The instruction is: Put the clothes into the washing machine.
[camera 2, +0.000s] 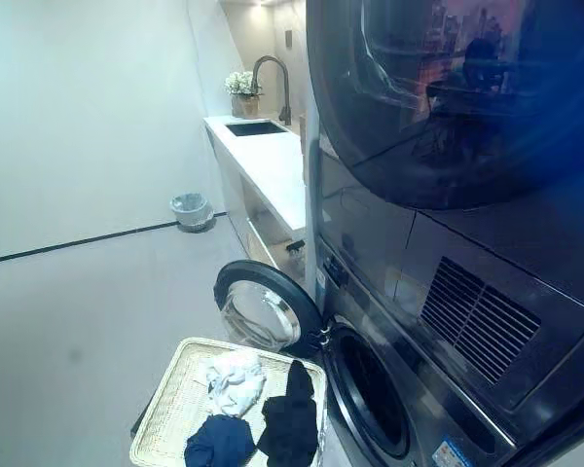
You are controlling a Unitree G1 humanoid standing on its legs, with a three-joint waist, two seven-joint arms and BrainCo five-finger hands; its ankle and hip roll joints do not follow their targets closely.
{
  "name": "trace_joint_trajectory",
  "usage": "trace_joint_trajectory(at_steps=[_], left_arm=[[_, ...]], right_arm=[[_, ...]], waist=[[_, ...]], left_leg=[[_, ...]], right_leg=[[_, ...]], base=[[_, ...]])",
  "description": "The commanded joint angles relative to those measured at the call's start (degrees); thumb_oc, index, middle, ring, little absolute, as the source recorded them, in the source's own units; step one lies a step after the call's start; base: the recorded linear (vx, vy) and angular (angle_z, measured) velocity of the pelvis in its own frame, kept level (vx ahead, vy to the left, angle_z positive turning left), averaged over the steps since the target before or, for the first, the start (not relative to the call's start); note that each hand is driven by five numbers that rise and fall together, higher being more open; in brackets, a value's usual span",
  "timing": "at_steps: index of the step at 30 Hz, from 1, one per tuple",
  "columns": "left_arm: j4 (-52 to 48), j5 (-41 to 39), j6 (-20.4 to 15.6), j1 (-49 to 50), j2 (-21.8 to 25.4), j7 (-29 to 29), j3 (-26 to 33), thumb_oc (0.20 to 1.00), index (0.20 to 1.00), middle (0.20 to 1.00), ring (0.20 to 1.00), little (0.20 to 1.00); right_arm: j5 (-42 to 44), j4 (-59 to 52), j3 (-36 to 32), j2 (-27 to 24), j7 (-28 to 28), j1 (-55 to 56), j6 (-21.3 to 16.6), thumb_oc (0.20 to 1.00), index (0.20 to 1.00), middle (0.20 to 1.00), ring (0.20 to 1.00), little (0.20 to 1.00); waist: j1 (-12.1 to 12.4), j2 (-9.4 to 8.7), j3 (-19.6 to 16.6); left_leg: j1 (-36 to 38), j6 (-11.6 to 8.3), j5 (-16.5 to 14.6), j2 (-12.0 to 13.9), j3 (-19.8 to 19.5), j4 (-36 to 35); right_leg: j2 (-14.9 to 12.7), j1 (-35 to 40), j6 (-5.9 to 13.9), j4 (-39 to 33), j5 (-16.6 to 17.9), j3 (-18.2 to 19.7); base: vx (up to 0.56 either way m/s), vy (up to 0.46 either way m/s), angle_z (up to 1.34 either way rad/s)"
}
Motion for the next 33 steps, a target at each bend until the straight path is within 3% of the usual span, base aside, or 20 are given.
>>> trace_joint_trajectory(at_steps=[1, 8, 16, 20, 24, 26, 29, 33], left_arm=[[2.63, -1.63, -0.05, -5.51, -2.12, -2.19, -1.86, 1.000, 1.000, 1.000, 1.000, 1.000], [2.77, -3.18, 0.11, -5.33, -2.34, 1.04, -0.64, 1.000, 1.000, 1.000, 1.000, 1.000], [4.08, -2.38, 2.78, -5.12, -2.16, 13.57, 2.00, 1.000, 1.000, 1.000, 1.000, 1.000], [4.30, -1.24, 1.84, -5.46, -1.79, 18.87, 2.93, 1.000, 1.000, 1.000, 1.000, 1.000], [3.26, 6.80, -1.32, -6.42, -0.09, 30.99, 2.51, 1.000, 1.000, 1.000, 1.000, 1.000], [2.65, 8.79, -1.99, -7.09, 0.73, 34.04, 1.59, 1.000, 1.000, 1.000, 1.000, 1.000], [1.81, 9.31, -2.12, -8.39, 1.58, 36.19, 0.49, 1.000, 1.000, 1.000, 1.000, 1.000], [0.68, 5.45, -2.28, -13.53, 3.16, 38.86, -0.96, 1.000, 1.000, 1.000, 1.000, 1.000]], right_arm=[[-1.30, 1.86, 1.01, 0.90, 0.83, -5.76, -1.79, 1.000, 1.000, 1.000, 1.000, 1.000], [-1.45, 2.03, 0.84, 0.98, 0.70, -5.59, -1.56, 1.000, 1.000, 1.000, 1.000, 1.000], [-0.95, 2.31, 1.06, 1.18, 0.50, -5.07, -1.50, 1.000, 1.000, 1.000, 1.000, 1.000], [-0.76, 2.30, 1.40, 1.04, 0.42, -4.89, -1.58, 1.000, 1.000, 1.000, 1.000, 1.000], [-0.36, 1.93, 1.82, 0.09, 0.42, -4.67, -2.44, 1.000, 1.000, 1.000, 1.000, 1.000], [0.03, 1.52, 2.37, -0.34, 0.49, -4.95, -2.55, 1.000, 1.000, 1.000, 1.000, 1.000], [0.47, 0.87, 3.06, -1.02, 0.62, -5.51, -2.80, 1.000, 1.000, 1.000, 1.000, 1.000], [2.32, -0.62, 5.05, -2.70, 0.28, -8.62, -3.61, 1.000, 1.000, 1.000, 1.000, 1.000]], waist=[[-0.67, -1.45, 2.28], [-0.67, -1.38, 2.27], [-0.35, -1.77, 2.65], [-0.30, -1.95, 3.10], [-0.58, -2.25, 4.21], [-0.73, -2.27, 4.83], [-0.87, -2.27, 5.77], [-1.75, -1.80, 9.86]], left_leg=[[1.39, 3.26, -4.58, -4.71, 3.11, 0.90], [1.49, 3.25, -4.50, -4.75, 3.10, 0.90], [1.11, 3.12, -4.33, -4.69, 3.21, 1.22], [0.78, 3.05, -4.12, -4.64, 3.36, 1.28], [0.00, 2.96, -4.00, -4.57, 3.86, 1.96], [-0.60, 2.94, -3.96, -4.52, 4.07, 2.44], [-1.77, 2.94, -3.94, -4.43, 4.32, 3.21], [-4.62, 3.14, -3.93, -4.28, 4.79, 4.22]], right_leg=[[0.76, -1.16, 3.00, 1.69, -0.29, 2.77], [0.71, -0.99, 2.96, 1.66, -0.28, 2.65], [0.51, -1.10, 2.94, 1.60, -0.16, 2.19], [0.51, -1.36, 2.94, 1.59, 0.04, 2.13], [0.38, -2.21, 2.93, 1.88, 0.33, 2.66], [0.32, -2.89, 2.90, 2.19, 0.43, 3.00], [0.24, -4.01, 2.88, 2.53, 0.62, 3.34], [0.17, -7.69, 2.76, 3.89, 0.78, 4.70]], base=[[0.44, -0.014, 0.58], [0.01, 0.000, 0.00], [0.05, 0.001, 0.00], [0.05, 0.012, -0.01], [0.07, 0.036, -0.01], [0.03, 0.041, -0.07], [-0.01, 0.044, -0.12], [-0.11, 0.095, -0.10]])
